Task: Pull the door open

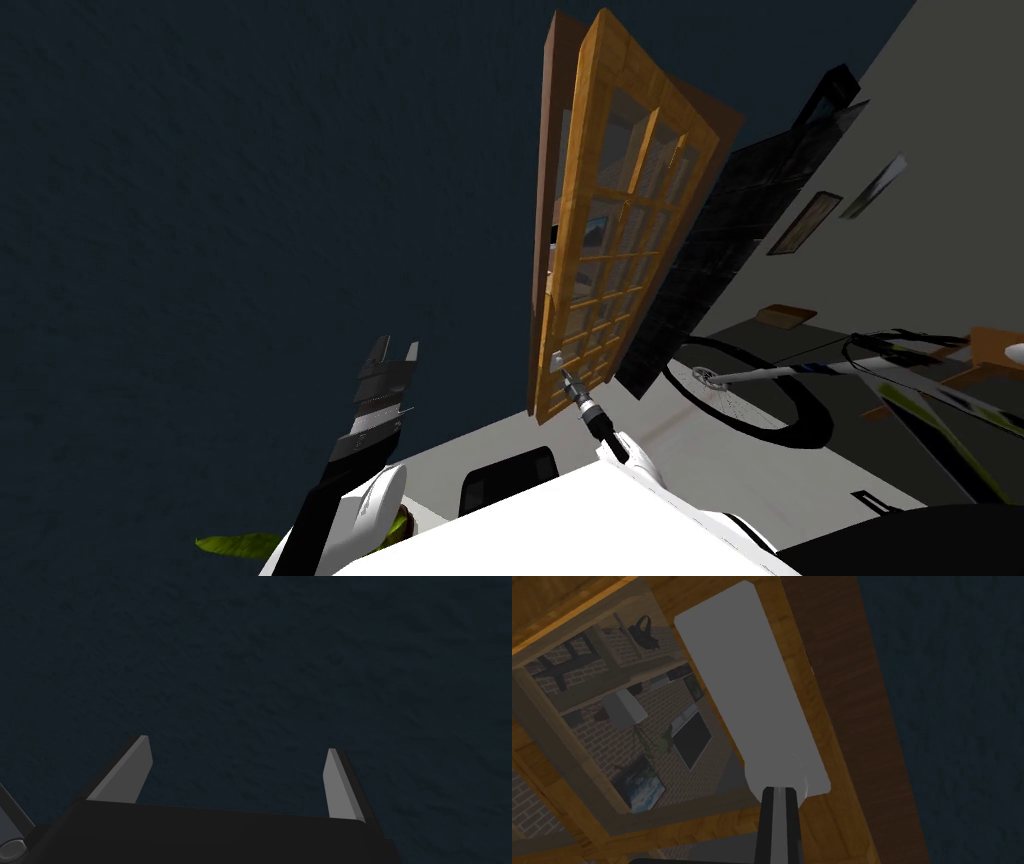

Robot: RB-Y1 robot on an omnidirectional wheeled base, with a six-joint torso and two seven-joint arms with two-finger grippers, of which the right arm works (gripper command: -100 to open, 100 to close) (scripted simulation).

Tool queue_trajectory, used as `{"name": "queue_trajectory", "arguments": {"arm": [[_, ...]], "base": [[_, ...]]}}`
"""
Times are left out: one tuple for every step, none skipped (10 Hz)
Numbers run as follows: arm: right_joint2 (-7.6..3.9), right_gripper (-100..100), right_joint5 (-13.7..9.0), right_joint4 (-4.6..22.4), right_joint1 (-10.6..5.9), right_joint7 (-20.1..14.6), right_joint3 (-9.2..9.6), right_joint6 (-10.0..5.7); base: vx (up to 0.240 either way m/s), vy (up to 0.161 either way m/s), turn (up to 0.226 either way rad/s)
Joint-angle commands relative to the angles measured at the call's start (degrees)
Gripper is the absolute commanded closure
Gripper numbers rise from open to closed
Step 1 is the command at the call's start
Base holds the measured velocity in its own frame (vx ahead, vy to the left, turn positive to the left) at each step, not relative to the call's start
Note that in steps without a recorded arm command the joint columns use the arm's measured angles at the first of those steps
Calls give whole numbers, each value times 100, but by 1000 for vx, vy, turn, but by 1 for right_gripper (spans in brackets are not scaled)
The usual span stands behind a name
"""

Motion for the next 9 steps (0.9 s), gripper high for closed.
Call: {"name": "queue_trajectory", "arguments": {"arm": [[-52, -100, 123, -111, 114, 198, -19, -108], [-89, -100, 204, -139, 172, 333, -38, -199], [-128, -100, 291, -168, 234, 477, -58, -295], [-169, -100, 380, -198, 298, 625, -79, -395], [-210, -100, 469, -228, 362, 773, -100, -494], [-249, -100, 555, -257, 424, 916, -120, -590], [-286, -100, 637, -284, 483, 1052, -139, -681], [-320, -100, 710, -309, 536, 1174, -156, -763], [-349, -100, 773, -330, 581, 1279, -171, -833]], "base": [[-40, -14, -19], [-43, -15, -18], [-54, -17, -23], [-51, -19, -27], [-51, -13, -22], [-56, -13, -24], [-52, -24, -20], [-47, -17, -19], [-42, -15, -17]]}}
